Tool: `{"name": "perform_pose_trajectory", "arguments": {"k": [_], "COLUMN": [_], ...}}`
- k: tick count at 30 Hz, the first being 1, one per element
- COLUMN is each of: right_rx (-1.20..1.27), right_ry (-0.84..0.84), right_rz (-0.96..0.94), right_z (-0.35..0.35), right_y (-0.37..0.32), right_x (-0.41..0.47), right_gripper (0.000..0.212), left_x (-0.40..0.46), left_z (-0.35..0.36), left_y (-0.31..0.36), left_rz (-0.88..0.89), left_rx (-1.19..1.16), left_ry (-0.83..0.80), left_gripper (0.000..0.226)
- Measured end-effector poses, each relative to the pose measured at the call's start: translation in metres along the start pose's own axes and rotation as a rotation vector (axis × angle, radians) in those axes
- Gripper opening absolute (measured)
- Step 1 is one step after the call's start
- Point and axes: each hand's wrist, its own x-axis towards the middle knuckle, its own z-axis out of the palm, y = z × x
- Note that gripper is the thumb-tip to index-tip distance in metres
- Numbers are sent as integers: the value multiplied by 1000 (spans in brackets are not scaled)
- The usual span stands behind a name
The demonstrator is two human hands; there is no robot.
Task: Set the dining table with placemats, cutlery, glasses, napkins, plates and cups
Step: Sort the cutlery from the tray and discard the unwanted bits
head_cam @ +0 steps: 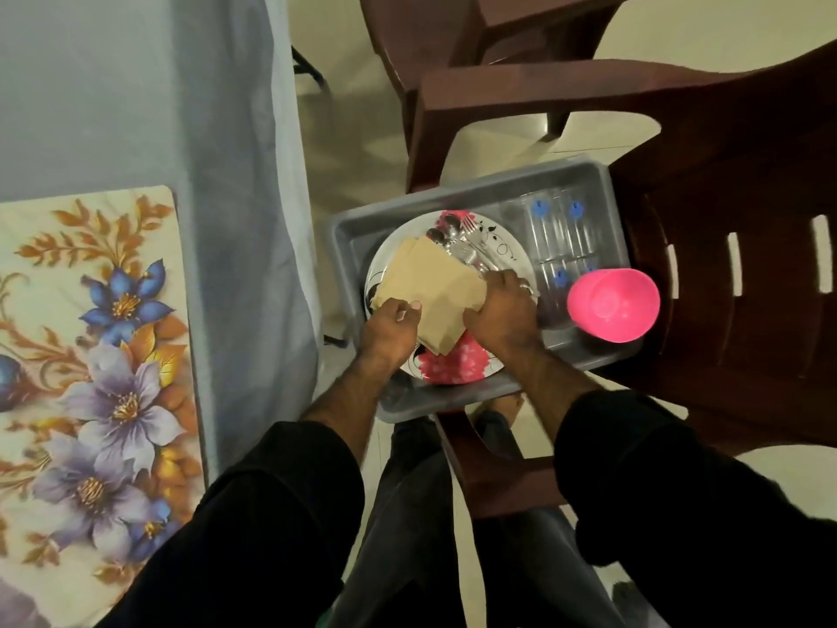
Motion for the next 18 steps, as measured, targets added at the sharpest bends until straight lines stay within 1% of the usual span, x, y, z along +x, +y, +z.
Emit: {"name": "perform_pose_trajectory", "arguments": {"k": [2, 3, 6, 8, 11, 13, 15, 17, 18], "right_rx": [-143, -182, -251, -230, -189, -173, -150, -134, -133], "right_ry": [1, -9, -18, 11, 31, 29, 34, 49, 54], "right_rz": [-150, -190, -219, -211, -227, -232, -222, -218, -217], "right_z": [-1, -3, -3, -3, -1, -2, -4, -7, -8], "right_y": [-12, -19, -34, -36, -31, -24, -17, -10, -6], "right_x": [16, 23, 42, 47, 47, 46, 47, 49, 51], "right_gripper": [75, 76, 76, 74, 69, 67, 64, 59, 58], "left_x": [2, 4, 22, 35, 45, 49, 52, 55, 57], "left_z": [-4, -8, -17, -22, -19, -10, 1, 9, 11], "left_y": [1, 2, 14, 27, 37, 37, 38, 39, 40], "left_rz": [94, 151, 291, 292, 283, 251, 180, 100, 81], "left_rx": [98, 147, 429, 606, 782, 828, 786, 691, 641], "left_ry": [58, 94, 146, 150, 148, 163, 200, 198, 173], "left_gripper": [47, 50, 58, 66, 78, 83, 80, 68, 57]}}
